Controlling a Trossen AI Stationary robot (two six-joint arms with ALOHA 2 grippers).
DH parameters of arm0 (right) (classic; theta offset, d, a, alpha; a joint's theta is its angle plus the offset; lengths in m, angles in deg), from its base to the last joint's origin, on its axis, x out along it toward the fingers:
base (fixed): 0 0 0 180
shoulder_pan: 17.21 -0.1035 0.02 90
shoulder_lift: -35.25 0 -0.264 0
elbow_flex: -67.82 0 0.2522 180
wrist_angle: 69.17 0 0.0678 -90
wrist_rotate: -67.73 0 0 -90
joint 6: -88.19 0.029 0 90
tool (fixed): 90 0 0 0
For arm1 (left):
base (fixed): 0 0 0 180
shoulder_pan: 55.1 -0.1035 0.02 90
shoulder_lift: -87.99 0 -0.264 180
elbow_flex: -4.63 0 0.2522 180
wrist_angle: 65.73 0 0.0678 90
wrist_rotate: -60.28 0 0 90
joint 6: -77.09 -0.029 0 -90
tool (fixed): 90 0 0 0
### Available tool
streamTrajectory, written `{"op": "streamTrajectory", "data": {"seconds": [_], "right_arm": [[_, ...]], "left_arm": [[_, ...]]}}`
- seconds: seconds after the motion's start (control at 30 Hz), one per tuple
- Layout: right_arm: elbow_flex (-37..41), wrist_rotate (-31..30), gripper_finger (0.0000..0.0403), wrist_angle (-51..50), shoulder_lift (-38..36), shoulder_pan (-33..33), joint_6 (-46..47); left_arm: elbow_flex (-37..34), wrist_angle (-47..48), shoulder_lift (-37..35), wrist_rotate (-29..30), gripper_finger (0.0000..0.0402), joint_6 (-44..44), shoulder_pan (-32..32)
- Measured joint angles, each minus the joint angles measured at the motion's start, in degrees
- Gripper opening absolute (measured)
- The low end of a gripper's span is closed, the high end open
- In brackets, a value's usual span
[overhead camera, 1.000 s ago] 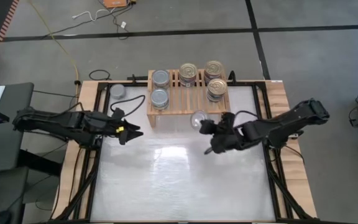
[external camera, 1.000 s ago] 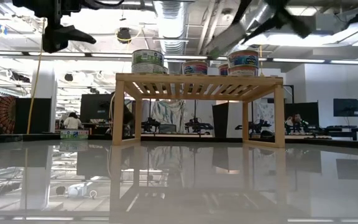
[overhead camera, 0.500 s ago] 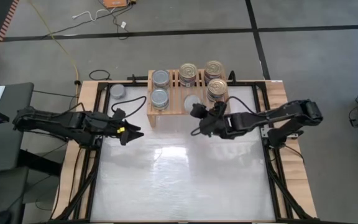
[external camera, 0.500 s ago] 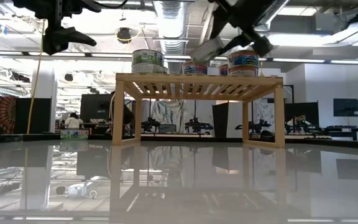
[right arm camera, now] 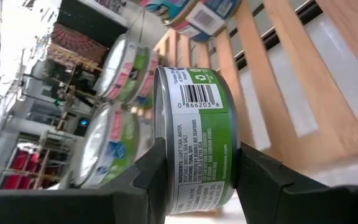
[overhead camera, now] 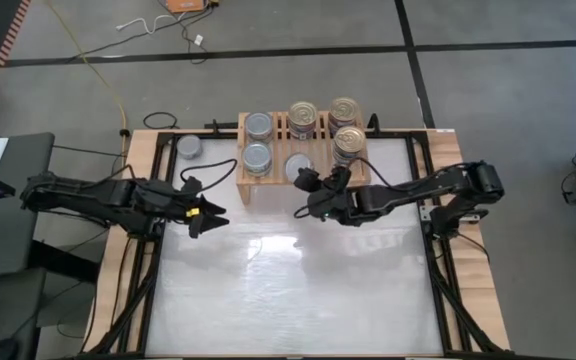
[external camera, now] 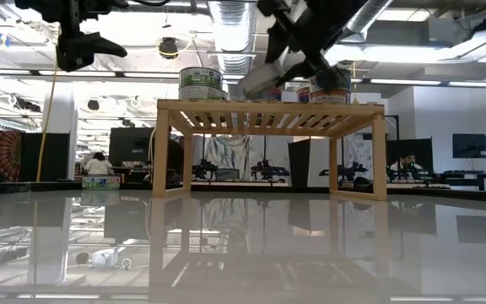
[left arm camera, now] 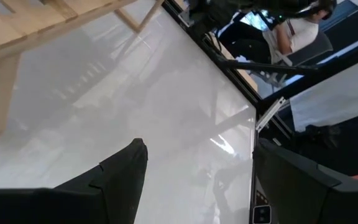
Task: Stack canned seafood by type on shelf
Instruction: Put the green tuna can on the shelf
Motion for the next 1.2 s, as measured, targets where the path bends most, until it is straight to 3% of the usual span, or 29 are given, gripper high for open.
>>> {"op": "streamTrajectory", "data": {"seconds": [0.83,1.2], "right_arm": [[0.0,-1.84,0.0176,0.49,0.41,-0.64,-0.94],[0.0,-1.45,0.0199,0.61,0.39,2.08,-0.9]], "left_arm": [[0.0,3.04,-0.39,-1.96,0.0281,0.57,0.04],[0.0,3.01,-0.39,-1.81,0.0281,1.13,0.04]]}}
